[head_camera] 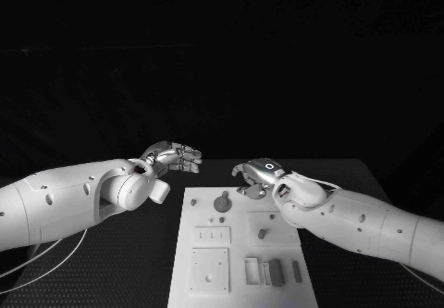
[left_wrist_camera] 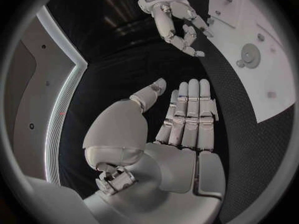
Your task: Assemble the parts on the task board
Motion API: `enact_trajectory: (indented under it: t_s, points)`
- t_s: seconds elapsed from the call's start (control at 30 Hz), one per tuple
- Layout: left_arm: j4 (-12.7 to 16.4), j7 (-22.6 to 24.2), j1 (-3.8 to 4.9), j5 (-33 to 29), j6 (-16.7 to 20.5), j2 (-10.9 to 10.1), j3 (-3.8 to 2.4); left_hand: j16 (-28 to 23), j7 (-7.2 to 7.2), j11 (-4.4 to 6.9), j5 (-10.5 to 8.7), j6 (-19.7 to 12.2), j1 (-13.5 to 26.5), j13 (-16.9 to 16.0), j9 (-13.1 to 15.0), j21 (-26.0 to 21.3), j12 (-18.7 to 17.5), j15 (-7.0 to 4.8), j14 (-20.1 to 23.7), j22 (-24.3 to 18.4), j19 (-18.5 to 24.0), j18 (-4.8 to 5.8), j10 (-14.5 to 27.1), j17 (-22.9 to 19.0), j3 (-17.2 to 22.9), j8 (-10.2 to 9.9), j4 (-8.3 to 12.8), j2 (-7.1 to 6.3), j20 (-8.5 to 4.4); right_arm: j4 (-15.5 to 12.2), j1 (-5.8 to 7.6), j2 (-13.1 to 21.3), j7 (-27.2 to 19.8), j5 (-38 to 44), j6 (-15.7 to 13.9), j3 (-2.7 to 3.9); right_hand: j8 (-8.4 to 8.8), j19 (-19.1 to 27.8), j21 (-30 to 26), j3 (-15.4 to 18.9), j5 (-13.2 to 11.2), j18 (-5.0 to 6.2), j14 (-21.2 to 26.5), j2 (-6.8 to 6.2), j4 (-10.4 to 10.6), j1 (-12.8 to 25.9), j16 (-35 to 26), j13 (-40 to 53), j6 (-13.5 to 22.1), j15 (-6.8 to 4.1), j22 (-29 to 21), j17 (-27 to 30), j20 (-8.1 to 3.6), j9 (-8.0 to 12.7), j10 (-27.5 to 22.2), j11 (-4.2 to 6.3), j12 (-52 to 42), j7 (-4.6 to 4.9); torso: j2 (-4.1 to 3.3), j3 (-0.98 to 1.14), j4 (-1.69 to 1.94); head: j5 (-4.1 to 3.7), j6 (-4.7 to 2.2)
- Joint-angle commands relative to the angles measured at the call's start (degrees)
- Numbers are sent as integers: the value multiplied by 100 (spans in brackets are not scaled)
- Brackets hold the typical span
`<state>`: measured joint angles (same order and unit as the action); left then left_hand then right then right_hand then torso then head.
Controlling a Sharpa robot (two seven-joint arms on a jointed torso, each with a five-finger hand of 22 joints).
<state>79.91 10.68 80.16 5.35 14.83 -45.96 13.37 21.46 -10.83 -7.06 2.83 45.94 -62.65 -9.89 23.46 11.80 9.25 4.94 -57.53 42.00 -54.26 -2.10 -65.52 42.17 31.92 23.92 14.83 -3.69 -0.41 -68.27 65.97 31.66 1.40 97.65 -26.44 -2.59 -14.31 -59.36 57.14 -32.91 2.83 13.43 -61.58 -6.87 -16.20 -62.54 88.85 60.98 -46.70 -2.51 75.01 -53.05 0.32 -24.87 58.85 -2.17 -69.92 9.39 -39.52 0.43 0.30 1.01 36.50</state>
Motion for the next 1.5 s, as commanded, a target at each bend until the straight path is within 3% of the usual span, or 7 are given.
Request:
enact_trajectory:
  t_s: [0.03, 0.4, 0.73, 0.87, 1.1, 1.17, 1.5]
  points:
    - [-29, 83, 9, 17, -81, 11, -5, -19, 16, 8, 6, 10, 15, -10, 8, -15, -19, 11, -48, 7, 1, 39, -53, 13, 3, -17, -21, -13, -22, -89, 76, 377, -1282, -1488, 313, -3, -42, 11, -13, -33, 5, 157, 27, -19, -7, -18, 6, -13, -131, 1, 32, 16, 7, -16, -362, -136, -38, 53, 39, 17, -87, 32, -27]
    - [-143, 100, 2, 19, -120, 9, 26, -31, 29, 17, 6, 41, 7, -19, 18, -20, -17, 9, -53, 13, -1, 41, -73, 29, 5, -3, -16, -4, -23, -16, 132, 1080, -1481, -1914, 857, -13, -85, 112, -44, 25, 4, 157, 119, -88, -22, -43, -13, -42, -172, -4, 55, 34, 48, -38, -459, -129, -49, 43, 112, 86, -245, 82, -32]
    - [-145, 100, -15, 19, -141, 1, 29, -37, 30, 17, 6, 40, 7, -21, 18, -23, -20, 10, -52, 14, 0, 42, -73, 34, 3, -5, -14, -5, -23, 554, -165, 1086, -1293, -1852, 919, -49, -90, 125, -46, 49, 4, 157, 140, -130, 24, 5, -8, -58, -169, -5, 62, 41, 68, -42, -477, -129, -62, 44, 128, 148, -348, 113, -19]
    - [-151, 99, -22, 20, -158, 21, 29, -41, 29, 16, 6, 37, 8, -21, 18, -25, -22, 11, -51, 14, 2, 43, -72, 36, 1, -7, -13, -6, -22, 742, -329, 1021, -1262, -2692, 629, -109, -90, 135, -54, 61, 4, 157, 154, -178, 66, 62, -9, -68, -162, -1, 62, 46, 79, -42, -488, -132, -67, 47, 126, 164, -356, 97, -7]
    - [-174, 92, -39, 22, -148, -6, 29, -46, 27, 15, 5, 33, 11, -22, 17, -28, -27, 12, -49, 15, 3, 44, -70, 40, 0, -11, -13, -7, -22, 874, -612, 858, -1143, -2863, 239, -108, -63, 132, -57, 70, 4, 157, 170, -227, 136, 144, 5, -85, -102, 11, 63, 50, 87, -31, -504, -148, -87, 64, 116, 173, -330, 135, 39]
    - [-178, 92, -40, 22, -156, -3, 29, -47, 27, 15, 6, 32, 11, -22, 17, -28, -27, 12, -49, 16, 3, 44, -70, 41, 0, -12, -12, -6, -22, 905, -634, 819, -1131, -2981, 136, -107, -62, 128, -55, 69, 4, 157, 171, -233, 157, 163, 11, -89, -95, 13, 63, 51, 86, -30, -505, -150, -95, 66, 114, 183, -333, 142, 51]
    - [-182, 87, -45, 26, -166, 0, 29, -55, 24, 13, 6, 25, 14, -23, 17, -32, -33, 14, -47, 17, 5, 45, -67, 47, -2, -17, -13, -5, -21, 1073, -658, 657, -980, -3088, 89, -107, -55, 107, -46, 66, 4, 157, 168, -233, 229, 221, 35, -104, -66, 17, 66, 55, 78, -28, -505, -156, -127, 73, 118, 165, -330, 119, 87]
